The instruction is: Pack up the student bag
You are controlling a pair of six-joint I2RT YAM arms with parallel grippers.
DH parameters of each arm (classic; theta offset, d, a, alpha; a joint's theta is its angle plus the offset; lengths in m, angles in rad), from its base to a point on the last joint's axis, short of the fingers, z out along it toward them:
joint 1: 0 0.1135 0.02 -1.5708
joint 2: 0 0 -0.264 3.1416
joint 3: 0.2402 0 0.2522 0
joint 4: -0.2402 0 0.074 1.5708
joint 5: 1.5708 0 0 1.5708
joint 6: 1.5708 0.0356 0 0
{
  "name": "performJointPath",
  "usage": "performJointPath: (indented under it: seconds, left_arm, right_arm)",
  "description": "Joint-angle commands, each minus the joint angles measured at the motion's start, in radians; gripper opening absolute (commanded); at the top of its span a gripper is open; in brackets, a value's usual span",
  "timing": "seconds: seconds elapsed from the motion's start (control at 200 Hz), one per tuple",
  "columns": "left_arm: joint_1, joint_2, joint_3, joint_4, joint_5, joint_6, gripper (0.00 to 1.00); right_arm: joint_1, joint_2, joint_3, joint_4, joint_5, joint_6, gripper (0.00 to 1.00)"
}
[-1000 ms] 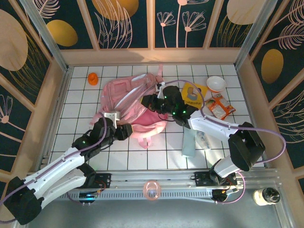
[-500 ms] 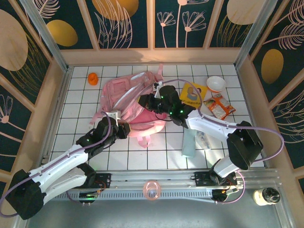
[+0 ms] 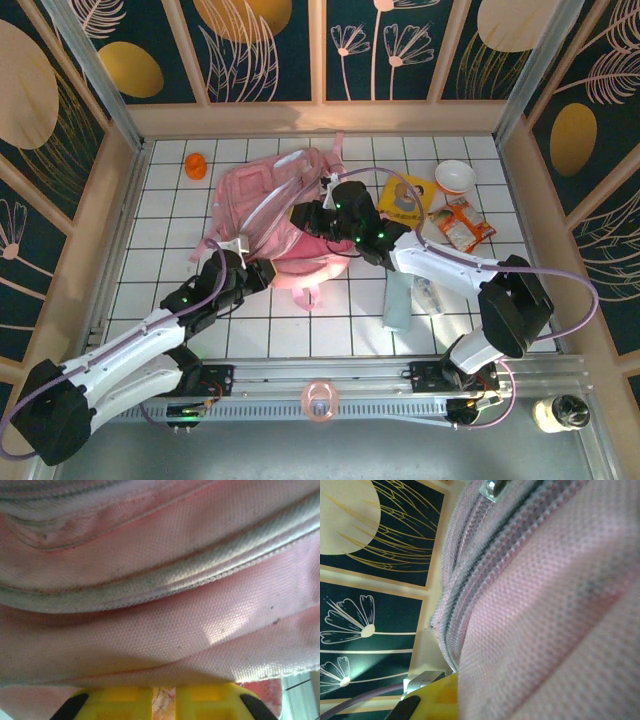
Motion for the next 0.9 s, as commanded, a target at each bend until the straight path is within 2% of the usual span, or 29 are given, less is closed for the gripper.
performJointPath:
  seconds: [0.0,0.05,0.165,0.255,0.305,0.38,0.45,0.495,0.58,0.761,0.801,0.896]
  left_arm:
    - [0.002,-0.043,-0.013,0.113,0.026,-0.062,0.06]
    - [0.005,-0.053,-0.018,0.118,0.034,-0.074,0.0]
    - [0.026,-0.083,-0.055,0.154,0.091,-0.081,0.0]
    - [0.047,-0.102,-0.117,0.299,0.209,-0.094,0.0]
    - [0.053,-0.107,-0.15,0.391,0.266,-0.108,0.0]
    - [0.056,-0.104,-0.18,0.523,0.342,-0.127,0.0]
    - [0.056,-0.103,-0.176,0.56,0.37,-0.12,0.0]
    - [0.055,-0.106,-0.165,0.551,0.376,-0.1,0.0]
    - [0.057,-0.111,-0.147,0.508,0.368,-0.054,0.0]
    - [0.059,-0.102,-0.135,0.467,0.364,0.007,0.0]
    - [0.059,-0.098,-0.129,0.436,0.358,0.027,0.01]
    - [0.059,-0.101,-0.096,0.32,0.316,0.064,0.25]
  right_arm:
    - [0.01,0.0,0.056,-0.002,-0.015,-0.061,0.0]
    - [0.001,0.0,0.052,-0.014,-0.029,-0.076,0.0]
    - [-0.03,-0.012,0.029,0.003,-0.103,-0.121,0.0]
    - [-0.058,-0.011,0.019,0.033,-0.207,-0.156,0.0]
    - [-0.062,-0.009,0.019,0.028,-0.222,-0.175,0.0]
    - [-0.061,-0.005,0.004,0.03,-0.216,-0.171,0.23]
    - [-0.054,-0.004,-0.035,0.063,-0.221,-0.137,0.42]
    - [-0.044,-0.011,-0.072,0.096,-0.221,-0.113,0.47]
    - [-0.033,-0.026,-0.124,0.146,-0.213,-0.081,0.5]
    - [0.002,0.0,-0.148,0.243,-0.224,-0.032,0.49]
    - [0.006,0.01,-0.14,0.255,-0.218,-0.023,0.4]
    - [0.008,0.015,-0.138,0.29,-0.177,0.017,0.16]
